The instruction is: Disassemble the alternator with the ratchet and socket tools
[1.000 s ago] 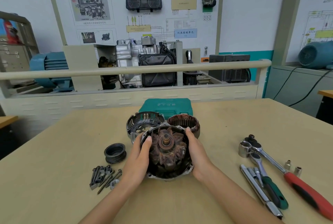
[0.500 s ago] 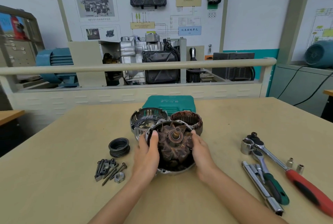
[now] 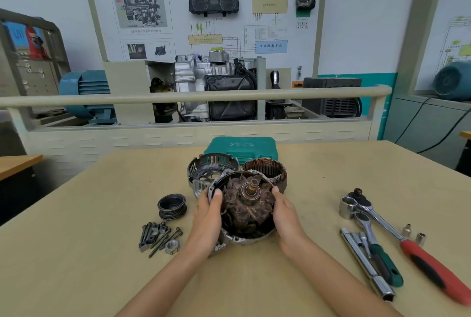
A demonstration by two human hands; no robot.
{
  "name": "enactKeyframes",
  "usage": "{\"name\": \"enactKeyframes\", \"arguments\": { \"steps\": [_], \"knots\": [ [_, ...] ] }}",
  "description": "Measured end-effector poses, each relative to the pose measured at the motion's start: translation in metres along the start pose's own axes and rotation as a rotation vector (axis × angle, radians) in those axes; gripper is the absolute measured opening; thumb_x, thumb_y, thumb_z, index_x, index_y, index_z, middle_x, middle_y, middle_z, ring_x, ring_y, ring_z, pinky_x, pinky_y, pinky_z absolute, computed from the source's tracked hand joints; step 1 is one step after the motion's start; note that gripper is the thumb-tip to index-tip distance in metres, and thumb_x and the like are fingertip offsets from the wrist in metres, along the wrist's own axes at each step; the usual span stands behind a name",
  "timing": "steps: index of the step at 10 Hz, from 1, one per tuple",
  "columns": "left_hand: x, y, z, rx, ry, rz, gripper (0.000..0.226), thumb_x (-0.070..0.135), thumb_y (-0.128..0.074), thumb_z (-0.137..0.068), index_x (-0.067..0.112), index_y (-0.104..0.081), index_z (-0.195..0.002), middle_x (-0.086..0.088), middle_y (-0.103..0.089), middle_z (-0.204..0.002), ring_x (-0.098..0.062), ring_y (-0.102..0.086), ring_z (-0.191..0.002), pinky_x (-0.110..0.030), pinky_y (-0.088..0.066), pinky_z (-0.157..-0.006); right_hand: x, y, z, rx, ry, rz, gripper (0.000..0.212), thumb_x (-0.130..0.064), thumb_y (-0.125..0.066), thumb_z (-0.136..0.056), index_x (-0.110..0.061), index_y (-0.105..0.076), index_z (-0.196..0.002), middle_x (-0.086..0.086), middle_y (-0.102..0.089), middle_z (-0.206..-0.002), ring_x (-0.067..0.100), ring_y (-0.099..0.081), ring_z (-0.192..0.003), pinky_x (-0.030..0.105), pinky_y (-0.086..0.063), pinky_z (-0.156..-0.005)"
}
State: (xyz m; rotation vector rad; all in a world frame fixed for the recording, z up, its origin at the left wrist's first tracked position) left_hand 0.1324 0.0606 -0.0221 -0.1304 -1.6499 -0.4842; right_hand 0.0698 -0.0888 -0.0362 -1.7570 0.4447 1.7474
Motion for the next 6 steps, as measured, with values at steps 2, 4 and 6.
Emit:
{"name": "enactKeyframes", "arguments": {
  "steps": [2, 4, 6],
  "knots": [
    [0.006, 0.000, -0.003, -0.061, -0.050, -0.053, 0.061, 0.053, -0.023, -0.096, 0.025, -0.016, -0.149, -0.002, -0.021, -0.155, -0.019, -0.019, -0.142, -0.048, -0.019, -0.116, 0.001, 0.000, 0.008, 0.068, 0.058, 0.003, 0.040, -0.038, -0.030, -0.101, -0.017, -0.060, -0.114, 0.002, -0.061, -0.120, 0.016, -0.054, -0.111, 0.032, -0.042, -0.100],
    [0.014, 0.004, 0.000, -0.160, -0.082, -0.087, 0.059, 0.055, -0.016, -0.097, 0.026, -0.019, -0.148, 0.006, -0.024, -0.152, -0.008, -0.023, -0.136, -0.028, -0.016, -0.109, -0.001, 0.003, 0.013, 0.062, 0.059, 0.058, 0.040, -0.038, -0.027, -0.102, -0.019, -0.054, -0.125, 0.003, -0.055, -0.128, 0.013, -0.049, -0.110, 0.025, -0.037, -0.095],
    [0.034, 0.031, 0.002, -0.250, -0.174, -0.368, 0.065, 0.056, -0.016, -0.095, 0.024, -0.005, -0.151, 0.003, -0.011, -0.157, -0.016, -0.013, -0.144, -0.033, -0.015, -0.113, -0.034, 0.031, 0.017, -0.042, -0.087, 0.159, 0.047, -0.037, -0.026, -0.102, -0.009, -0.044, -0.134, 0.017, -0.049, -0.135, 0.029, -0.046, -0.125, 0.044, -0.032, -0.109]
  ]
}}
Point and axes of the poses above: each hand's wrist, its own z-axis away from the middle knuckle, its own y-axis out of the back of the hand, x = y × z, the point moved 4 cm from there along -z, towards the middle knuckle
